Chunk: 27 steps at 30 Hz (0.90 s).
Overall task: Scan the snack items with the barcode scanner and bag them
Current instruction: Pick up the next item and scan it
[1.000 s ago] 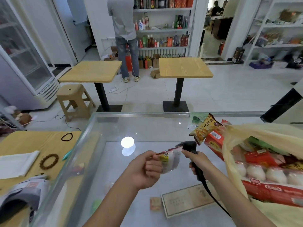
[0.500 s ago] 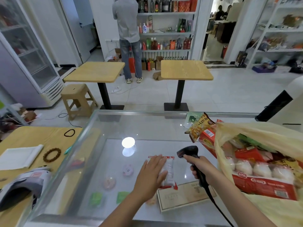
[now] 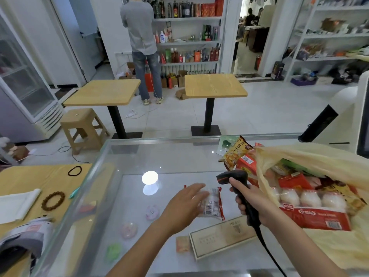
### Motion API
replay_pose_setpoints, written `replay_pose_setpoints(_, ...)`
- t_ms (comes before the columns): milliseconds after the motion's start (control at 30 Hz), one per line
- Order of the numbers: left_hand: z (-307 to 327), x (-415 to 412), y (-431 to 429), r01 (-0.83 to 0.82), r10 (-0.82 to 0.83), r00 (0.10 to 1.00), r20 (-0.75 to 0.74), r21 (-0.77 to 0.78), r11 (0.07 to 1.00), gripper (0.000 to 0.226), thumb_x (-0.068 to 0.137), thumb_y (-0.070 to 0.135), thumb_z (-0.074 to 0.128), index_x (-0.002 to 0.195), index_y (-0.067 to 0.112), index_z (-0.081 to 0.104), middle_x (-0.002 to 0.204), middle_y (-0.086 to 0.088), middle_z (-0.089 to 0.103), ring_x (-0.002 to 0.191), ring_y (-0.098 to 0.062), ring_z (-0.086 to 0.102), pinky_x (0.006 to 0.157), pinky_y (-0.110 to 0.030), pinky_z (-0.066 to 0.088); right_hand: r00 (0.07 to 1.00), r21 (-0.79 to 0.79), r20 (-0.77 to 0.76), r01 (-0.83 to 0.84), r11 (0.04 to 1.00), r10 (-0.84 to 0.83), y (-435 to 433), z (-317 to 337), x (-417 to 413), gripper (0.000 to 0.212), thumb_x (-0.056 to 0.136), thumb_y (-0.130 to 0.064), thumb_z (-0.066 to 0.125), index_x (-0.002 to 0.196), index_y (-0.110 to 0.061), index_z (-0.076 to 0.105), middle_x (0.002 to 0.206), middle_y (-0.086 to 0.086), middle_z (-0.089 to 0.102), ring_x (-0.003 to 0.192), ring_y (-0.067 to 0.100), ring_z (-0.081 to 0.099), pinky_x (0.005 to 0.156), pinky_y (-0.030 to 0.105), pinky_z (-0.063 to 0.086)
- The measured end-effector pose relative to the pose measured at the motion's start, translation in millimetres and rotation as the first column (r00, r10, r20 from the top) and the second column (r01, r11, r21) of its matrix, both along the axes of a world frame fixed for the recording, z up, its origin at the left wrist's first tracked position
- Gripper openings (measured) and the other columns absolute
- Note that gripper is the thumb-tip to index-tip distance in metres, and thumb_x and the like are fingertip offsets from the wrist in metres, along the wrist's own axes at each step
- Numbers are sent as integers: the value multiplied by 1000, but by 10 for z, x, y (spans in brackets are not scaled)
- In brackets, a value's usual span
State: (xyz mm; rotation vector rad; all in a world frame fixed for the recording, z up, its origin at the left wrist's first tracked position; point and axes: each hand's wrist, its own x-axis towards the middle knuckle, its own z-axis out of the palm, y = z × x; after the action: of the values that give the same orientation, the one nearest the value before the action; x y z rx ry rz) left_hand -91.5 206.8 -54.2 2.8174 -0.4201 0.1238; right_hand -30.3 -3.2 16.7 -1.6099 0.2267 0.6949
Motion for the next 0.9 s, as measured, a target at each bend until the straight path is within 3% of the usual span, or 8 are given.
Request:
replay_pose_setpoints(67, -120, -47, -21, -6, 11, 998, -57, 93, 996, 57, 95, 43, 47, 146, 22, 31, 151, 3, 32, 134, -17, 35, 110, -30, 28, 1000, 60, -26, 4, 998, -2, -14, 38, -47, 33, 89, -36, 65, 97, -5, 56, 56, 5, 50, 45, 16, 47, 44, 25, 39)
replay_pose_setpoints(200, -215, -62, -228, -108, 115, 993, -39, 147, 983, 70, 67, 42, 78, 126, 19, 49, 122, 1, 58, 107, -18, 59, 90, -30, 48, 998, 133, -58, -10, 991, 18, -27, 116, -108, 31, 87, -35, 66, 93, -8, 51, 60, 7, 50, 44, 18, 47, 42, 25, 40)
replay_pose_setpoints(267, -247, 11, -186, -109, 109, 994, 4, 39, 993, 68, 75, 17, 72, 135, 21, 42, 139, 0, 47, 128, -22, 46, 107, -32, 31, 997, 100, -68, -35, 994, 42, -32, 162, -121, 37, 85, -45, 63, 88, -11, 49, 56, 4, 46, 40, 14, 41, 38, 21, 33)
replay_pose_setpoints(333, -245, 75, -68, -85, 86, 996, -9, 33, 996, 70, 86, 0, 53, 146, 27, 29, 157, 7, 18, 147, -20, 9, 114, -32, -5, 993, 84, -94, -58, 995, 66, -55, 212, -134, 49, 79, -59, 61, 88, -12, 49, 55, 2, 45, 38, 12, 39, 36, 20, 31)
replay_pose_setpoints(433, -253, 122, 20, -185, 186, 983, -1, -106, 977, 58, 94, 18, 50, 145, 35, 29, 159, 7, 0, 146, -18, -11, 115, -35, -12, 985, 77, -121, -116, 990, 125, -93, 301, -165, 64, 71, -71, 58, 93, -11, 51, 56, 2, 43, 39, 12, 38, 36, 20, 30)
replay_pose_setpoints(533, -250, 115, -106, -401, 383, 916, -120, -324, 857, 54, 90, 52, 47, 140, 33, 36, 154, 3, 16, 142, -18, 7, 116, -37, 5, 970, 47, -128, -200, 979, 204, -78, 433, -198, 72, 66, -74, 57, 98, -9, 54, 55, 1, 42, 38, 11, 35, 36, 19, 28)
replay_pose_setpoints(600, -295, 103, -194, -455, 442, 890, -110, -279, 846, 75, 77, 76, 31, 139, 34, 34, 147, 3, 24, 137, -17, 16, 115, -37, 8, 961, 6, -130, -245, 969, 244, -52, 534, -208, 75, 62, -75, 57, 98, -9, 55, 55, 0, 43, 38, 10, 35, 35, 19, 28)
replay_pose_setpoints(900, -333, 244, -131, -328, 305, 942, -138, -200, 923, 88, 71, 83, 35, 147, 40, 19, 157, 12, 17, 147, -18, 3, 115, -43, -8, 937, -199, -138, -345, 917, 322, 50, 900, -170, 71, 70, -76, 54, 93, -9, 56, 53, 0, 43, 39, 11, 35, 37, 19, 30)
